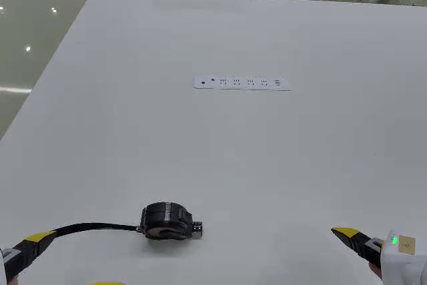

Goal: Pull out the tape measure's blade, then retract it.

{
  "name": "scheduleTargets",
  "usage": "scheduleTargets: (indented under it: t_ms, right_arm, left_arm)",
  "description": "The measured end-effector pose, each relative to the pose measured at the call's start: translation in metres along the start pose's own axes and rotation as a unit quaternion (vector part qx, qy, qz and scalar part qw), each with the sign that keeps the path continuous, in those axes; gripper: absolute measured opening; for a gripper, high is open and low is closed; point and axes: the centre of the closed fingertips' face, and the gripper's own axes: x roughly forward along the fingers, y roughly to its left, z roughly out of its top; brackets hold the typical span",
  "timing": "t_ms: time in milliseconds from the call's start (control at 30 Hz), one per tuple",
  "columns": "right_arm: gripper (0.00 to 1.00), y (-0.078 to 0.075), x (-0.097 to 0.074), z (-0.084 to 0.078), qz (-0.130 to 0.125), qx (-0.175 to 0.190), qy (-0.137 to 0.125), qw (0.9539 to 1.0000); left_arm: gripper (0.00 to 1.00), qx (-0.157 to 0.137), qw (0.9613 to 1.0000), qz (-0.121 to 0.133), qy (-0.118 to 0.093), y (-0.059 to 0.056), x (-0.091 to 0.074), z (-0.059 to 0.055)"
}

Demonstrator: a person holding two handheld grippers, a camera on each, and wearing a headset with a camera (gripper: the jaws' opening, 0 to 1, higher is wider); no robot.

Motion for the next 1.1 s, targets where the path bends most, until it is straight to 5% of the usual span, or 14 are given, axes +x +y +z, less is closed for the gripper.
scheduleTargets:
  t_ms: [467, 1100]
  right_arm:
    - [0.96, 0.0, 0.005, 0.001, 0.008, -0.004, 0.003, 1.0]
    - [0.89, 0.006, 0.015, 0.003, 0.035, -0.012, 0.01, 0.9992]
  left_arm:
    - [0.95, 0.01, 0.9999, -0.005, 0.0, 0.001, 0.004, 0.004]
    - [0.91, 0.066, 0.9966, -0.044, 0.021, -0.01, 0.025, 0.013]
